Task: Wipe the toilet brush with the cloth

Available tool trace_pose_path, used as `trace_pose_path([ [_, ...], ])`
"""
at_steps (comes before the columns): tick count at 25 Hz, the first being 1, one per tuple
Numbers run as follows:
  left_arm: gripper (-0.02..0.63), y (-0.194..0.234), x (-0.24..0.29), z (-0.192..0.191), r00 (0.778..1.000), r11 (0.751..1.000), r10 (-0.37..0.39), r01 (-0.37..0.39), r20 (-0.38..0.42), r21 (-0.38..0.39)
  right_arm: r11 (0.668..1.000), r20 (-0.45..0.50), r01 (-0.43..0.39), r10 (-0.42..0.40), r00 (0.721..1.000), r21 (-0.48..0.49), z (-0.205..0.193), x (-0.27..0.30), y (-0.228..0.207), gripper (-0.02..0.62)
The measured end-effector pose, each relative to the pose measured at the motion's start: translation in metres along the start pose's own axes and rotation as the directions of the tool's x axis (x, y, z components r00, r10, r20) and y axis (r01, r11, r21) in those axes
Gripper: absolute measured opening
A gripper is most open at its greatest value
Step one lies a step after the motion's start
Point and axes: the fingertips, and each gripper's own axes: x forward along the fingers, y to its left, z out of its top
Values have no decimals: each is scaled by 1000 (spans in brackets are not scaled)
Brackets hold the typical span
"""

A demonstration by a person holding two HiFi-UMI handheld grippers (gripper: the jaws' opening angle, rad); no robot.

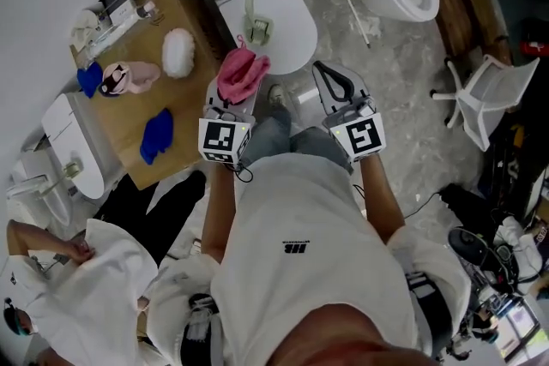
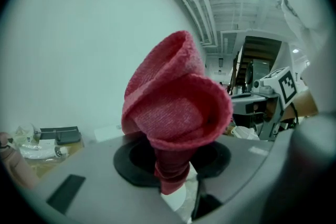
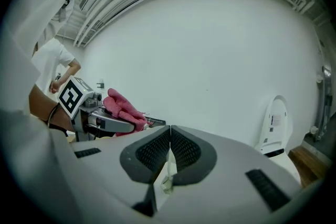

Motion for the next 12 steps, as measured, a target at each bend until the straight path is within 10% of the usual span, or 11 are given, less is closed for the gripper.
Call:
trace_pose_path([
  [12, 144, 55, 55, -59, 989, 991, 112, -119, -95, -67, 992, -119, -113, 105, 987, -55, -59, 75, -27, -3],
])
